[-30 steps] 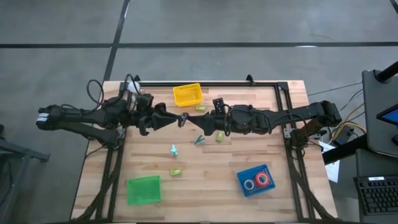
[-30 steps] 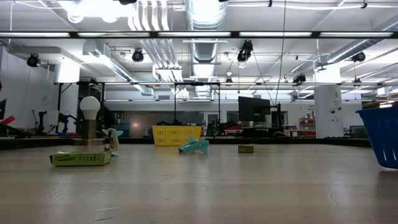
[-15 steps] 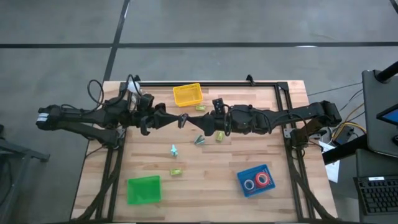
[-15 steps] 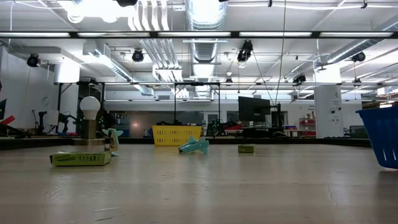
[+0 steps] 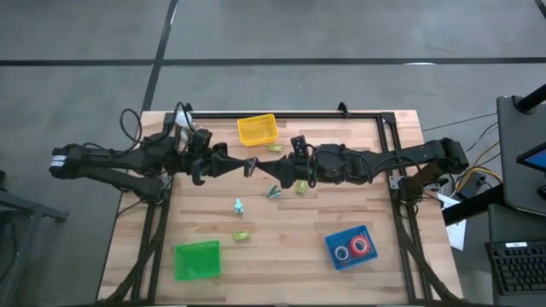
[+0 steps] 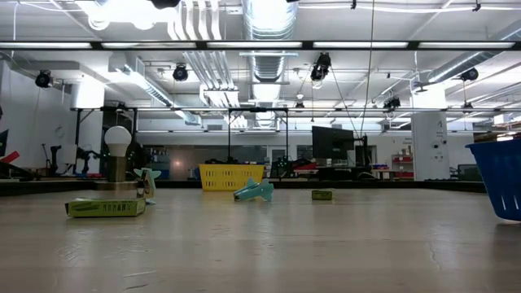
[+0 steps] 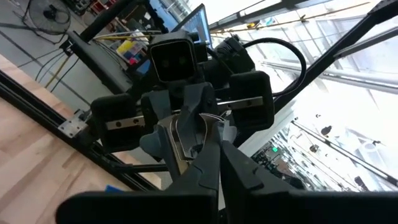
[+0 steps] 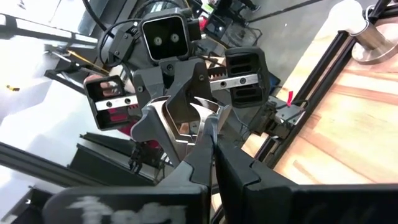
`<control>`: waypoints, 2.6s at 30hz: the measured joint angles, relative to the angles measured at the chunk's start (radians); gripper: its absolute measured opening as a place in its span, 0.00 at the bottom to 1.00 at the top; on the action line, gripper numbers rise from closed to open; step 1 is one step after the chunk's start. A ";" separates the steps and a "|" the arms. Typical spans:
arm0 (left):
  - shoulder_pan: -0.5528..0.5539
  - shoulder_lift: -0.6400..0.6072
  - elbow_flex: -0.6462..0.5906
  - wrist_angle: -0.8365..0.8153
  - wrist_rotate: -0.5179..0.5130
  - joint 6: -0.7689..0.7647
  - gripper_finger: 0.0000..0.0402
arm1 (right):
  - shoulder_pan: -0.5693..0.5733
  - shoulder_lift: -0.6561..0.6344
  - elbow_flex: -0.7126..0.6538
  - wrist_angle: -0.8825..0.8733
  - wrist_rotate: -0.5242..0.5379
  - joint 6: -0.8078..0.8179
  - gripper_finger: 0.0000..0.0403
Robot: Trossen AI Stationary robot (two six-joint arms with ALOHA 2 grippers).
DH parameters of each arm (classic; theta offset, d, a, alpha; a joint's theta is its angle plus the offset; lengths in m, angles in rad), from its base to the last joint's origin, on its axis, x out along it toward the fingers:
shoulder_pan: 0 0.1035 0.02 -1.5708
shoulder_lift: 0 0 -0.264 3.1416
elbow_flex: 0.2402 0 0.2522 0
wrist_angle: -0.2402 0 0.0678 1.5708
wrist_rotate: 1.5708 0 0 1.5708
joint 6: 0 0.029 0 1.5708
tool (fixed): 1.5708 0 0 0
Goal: Pick and place Stapler, Stapler remover, tape
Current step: Put the black staple remover into the green basket
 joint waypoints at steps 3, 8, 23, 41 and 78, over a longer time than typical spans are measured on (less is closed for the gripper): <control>-0.008 -0.014 0.000 -0.031 0.003 -0.007 0.01 | -0.009 -0.009 0.000 -0.041 -0.033 -0.005 0.06; -0.016 -0.045 0.000 -0.099 0.020 -0.019 0.00 | -0.018 -0.016 0.000 -0.068 -0.058 -0.017 0.20; -0.376 -0.127 -0.056 -0.380 -0.363 -0.174 0.00 | -0.115 -0.118 0.000 -0.186 -0.091 -0.223 0.51; -1.183 0.244 -0.172 -0.308 -1.357 -0.836 0.00 | -0.219 -0.169 0.000 -0.298 -0.227 -0.432 0.50; -1.168 0.049 -0.183 -0.868 -0.449 -1.047 0.00 | -0.224 -0.158 0.000 -0.298 -0.246 -0.432 0.42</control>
